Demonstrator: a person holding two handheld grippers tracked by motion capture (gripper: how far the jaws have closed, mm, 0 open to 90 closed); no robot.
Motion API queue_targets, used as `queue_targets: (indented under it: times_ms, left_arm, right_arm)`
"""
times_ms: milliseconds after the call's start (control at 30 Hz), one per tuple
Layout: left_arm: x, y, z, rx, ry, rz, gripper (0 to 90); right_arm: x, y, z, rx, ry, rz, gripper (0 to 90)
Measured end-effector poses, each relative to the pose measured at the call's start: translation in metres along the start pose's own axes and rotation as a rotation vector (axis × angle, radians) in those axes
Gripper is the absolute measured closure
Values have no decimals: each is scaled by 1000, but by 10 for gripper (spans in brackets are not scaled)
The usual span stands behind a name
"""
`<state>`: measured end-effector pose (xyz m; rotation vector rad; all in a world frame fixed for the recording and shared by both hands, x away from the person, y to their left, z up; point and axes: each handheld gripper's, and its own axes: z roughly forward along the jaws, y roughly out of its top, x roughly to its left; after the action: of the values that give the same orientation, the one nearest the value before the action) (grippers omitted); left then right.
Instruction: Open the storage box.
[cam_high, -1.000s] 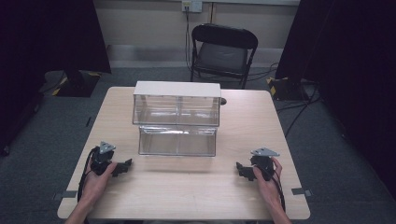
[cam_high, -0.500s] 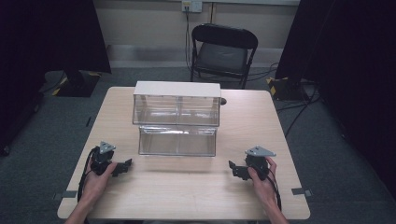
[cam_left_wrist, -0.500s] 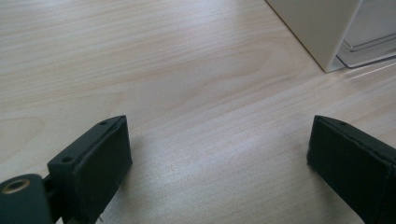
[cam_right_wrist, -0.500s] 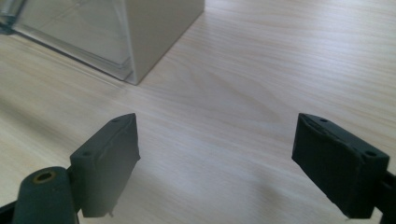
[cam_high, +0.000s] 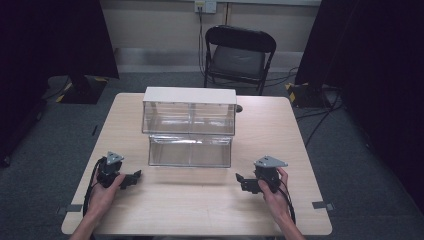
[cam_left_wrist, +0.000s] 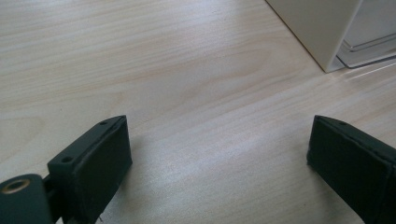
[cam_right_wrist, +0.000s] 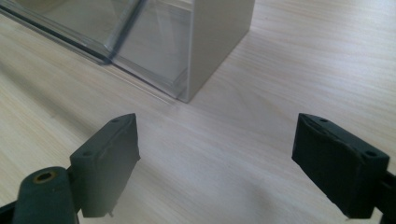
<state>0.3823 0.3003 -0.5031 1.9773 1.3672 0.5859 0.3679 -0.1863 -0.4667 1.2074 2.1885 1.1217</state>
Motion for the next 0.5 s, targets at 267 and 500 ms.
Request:
queue_targets:
  times_ms: [267, 500]
  left_arm:
    - [1, 1, 1, 6, -1, 1, 34]
    - [1, 1, 2, 6, -2, -1, 34]
  right_arm:
    - [8, 13, 1, -17, 39, -9, 142]
    - [23, 24, 8, 5, 60, -50, 142]
